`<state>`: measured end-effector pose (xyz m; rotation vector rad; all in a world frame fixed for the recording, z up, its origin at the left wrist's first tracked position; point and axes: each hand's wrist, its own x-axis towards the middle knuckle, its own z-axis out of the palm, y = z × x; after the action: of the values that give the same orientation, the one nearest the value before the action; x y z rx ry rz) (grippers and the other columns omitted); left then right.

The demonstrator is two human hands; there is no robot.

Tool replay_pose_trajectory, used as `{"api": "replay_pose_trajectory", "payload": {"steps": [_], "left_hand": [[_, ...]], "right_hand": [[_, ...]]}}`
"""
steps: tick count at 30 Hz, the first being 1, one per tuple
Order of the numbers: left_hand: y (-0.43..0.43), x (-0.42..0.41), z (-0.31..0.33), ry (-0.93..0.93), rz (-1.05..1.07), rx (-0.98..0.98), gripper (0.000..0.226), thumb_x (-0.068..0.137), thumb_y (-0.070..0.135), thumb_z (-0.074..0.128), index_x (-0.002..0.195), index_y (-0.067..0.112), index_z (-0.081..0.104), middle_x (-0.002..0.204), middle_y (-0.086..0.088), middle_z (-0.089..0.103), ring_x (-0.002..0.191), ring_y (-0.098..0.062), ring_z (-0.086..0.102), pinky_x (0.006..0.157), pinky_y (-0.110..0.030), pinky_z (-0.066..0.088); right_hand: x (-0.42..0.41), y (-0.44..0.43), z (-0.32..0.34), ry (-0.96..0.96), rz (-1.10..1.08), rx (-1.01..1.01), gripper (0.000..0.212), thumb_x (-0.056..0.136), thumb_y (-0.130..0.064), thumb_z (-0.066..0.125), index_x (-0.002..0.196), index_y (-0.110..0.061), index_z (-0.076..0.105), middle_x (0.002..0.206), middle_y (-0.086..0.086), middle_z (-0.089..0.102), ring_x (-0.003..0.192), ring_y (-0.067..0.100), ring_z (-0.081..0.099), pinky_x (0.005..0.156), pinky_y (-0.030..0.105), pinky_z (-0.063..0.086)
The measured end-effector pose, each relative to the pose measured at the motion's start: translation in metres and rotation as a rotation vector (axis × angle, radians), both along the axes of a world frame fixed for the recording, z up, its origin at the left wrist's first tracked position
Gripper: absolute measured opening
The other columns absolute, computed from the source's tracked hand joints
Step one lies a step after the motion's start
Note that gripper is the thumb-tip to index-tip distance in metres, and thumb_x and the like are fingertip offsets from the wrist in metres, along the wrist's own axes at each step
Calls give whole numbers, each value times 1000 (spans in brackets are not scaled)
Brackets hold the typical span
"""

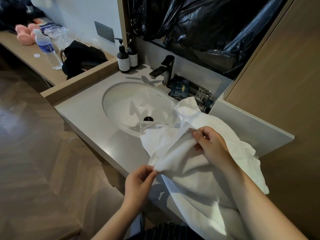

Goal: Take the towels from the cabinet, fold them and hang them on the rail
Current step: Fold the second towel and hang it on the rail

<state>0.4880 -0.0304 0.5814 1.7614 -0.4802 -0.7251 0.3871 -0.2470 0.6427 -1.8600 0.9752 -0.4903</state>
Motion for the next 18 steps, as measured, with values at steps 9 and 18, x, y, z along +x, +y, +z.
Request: {"api": "replay_pose_trajectory", "payload": {"steps": [9,18], "left_hand": [[10,39,22,238,-257,-127,15,86,-1,64,100,2,64,100,-13,70,100,-28,66,92,-36,53],[12,64,42,9,-314,-74,30,81,-15,64,98,10,65,89,-11,72,88,-23,71,85,-38,57]], "right_hand": [[7,-7,-2,-13,3,-15,19,95,-30,61,81,-17,61,65,-5,65,59,10,62,66,28,52],[7,-14,-3,-28,-5,24,17,95,-28,60,81,-18,61,61,-8,63,56,6,61,60,23,50]]}}
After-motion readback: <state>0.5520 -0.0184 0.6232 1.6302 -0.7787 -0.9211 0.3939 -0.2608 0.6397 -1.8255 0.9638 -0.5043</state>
